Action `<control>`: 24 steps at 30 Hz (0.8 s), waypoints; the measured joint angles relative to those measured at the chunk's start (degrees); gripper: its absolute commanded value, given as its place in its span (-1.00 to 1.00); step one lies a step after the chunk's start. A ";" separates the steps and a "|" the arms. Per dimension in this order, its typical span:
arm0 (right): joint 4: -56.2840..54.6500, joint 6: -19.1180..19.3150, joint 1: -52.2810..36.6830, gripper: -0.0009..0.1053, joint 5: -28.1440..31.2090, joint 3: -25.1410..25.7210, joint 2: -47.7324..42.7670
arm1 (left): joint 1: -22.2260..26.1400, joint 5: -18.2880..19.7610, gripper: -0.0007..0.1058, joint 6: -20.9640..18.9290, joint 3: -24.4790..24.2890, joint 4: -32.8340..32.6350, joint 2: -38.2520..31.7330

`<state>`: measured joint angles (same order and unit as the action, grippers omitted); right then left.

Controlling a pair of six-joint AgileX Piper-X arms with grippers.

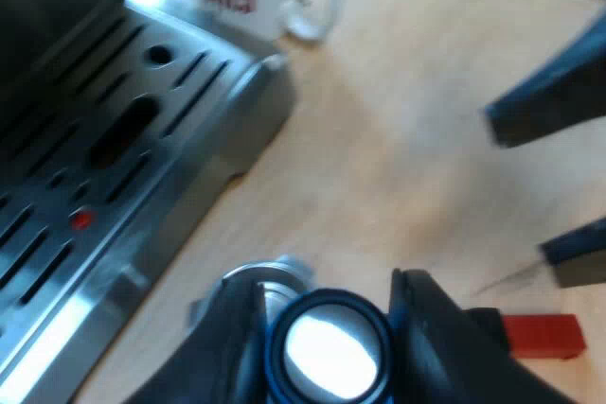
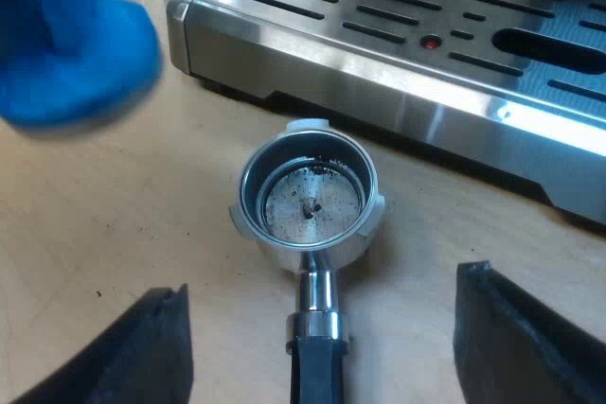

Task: Grind coffee beans and then tamp

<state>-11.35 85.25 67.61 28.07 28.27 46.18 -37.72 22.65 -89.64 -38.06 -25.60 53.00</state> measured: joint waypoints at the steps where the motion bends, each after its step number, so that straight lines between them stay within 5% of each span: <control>1: 0.00 0.00 0.00 0.16 0.00 0.00 0.00 | -0.83 0.00 -0.97 0.86 0.00 0.55 0.63; 24: 0.00 0.32 0.00 0.16 -1.39 0.00 0.00 | -4.36 -0.34 -0.97 9.51 -0.26 7.49 11.35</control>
<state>-11.35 85.57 67.61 26.67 28.27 46.18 -42.07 22.31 -80.13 -38.31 -18.12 64.34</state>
